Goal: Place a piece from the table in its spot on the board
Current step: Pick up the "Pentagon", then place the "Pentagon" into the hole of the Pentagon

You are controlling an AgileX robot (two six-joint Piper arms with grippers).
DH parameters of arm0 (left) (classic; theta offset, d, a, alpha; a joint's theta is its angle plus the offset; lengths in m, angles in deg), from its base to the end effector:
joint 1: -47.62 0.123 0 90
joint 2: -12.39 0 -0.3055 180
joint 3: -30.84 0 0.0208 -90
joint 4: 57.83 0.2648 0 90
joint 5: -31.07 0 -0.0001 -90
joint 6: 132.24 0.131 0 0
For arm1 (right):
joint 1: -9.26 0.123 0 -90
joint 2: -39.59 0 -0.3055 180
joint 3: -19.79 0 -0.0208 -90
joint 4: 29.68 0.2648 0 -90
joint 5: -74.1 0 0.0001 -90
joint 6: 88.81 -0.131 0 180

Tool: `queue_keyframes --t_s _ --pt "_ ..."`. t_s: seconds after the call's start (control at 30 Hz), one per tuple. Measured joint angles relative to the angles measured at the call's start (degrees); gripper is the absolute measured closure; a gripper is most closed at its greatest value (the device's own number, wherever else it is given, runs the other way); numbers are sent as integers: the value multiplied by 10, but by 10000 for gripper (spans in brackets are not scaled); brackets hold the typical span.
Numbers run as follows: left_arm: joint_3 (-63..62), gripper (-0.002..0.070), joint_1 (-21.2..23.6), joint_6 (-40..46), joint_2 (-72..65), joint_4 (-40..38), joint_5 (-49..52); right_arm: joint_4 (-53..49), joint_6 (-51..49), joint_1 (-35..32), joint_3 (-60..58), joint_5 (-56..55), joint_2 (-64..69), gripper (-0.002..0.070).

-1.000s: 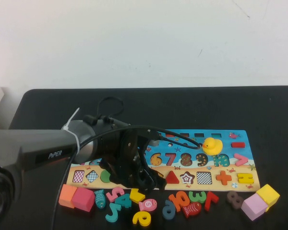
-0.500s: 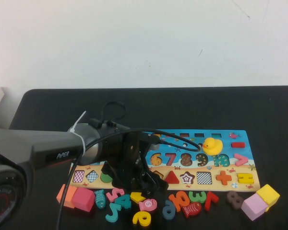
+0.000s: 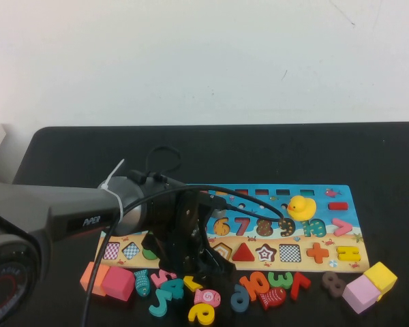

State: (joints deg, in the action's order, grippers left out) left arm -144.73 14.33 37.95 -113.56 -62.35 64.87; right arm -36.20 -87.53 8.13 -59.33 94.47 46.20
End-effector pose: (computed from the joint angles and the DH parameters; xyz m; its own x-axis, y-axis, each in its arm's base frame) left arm 0.3565 -0.2410 0.0887 -0.9125 0.3188 -0.2565 0.3542 0.9292 -0.1053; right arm 0.0847 -0.0069 0.1625 -0.2804 -0.1231 -0.9520 0.0218 0.9907 -0.1345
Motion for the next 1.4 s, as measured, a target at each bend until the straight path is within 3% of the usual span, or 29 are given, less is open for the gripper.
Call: queue_keyframes --t_s 0.63,1.1,1.4 --pt "1 372 0 10 20 9 56 0 0 0 0 0 0 657" --pt "-3 372 -4 95 92 -13 59 0 0 0 0 0 0 657" --pt "-90 372 -25 108 44 -19 67 0 0 0 0 0 0 657"
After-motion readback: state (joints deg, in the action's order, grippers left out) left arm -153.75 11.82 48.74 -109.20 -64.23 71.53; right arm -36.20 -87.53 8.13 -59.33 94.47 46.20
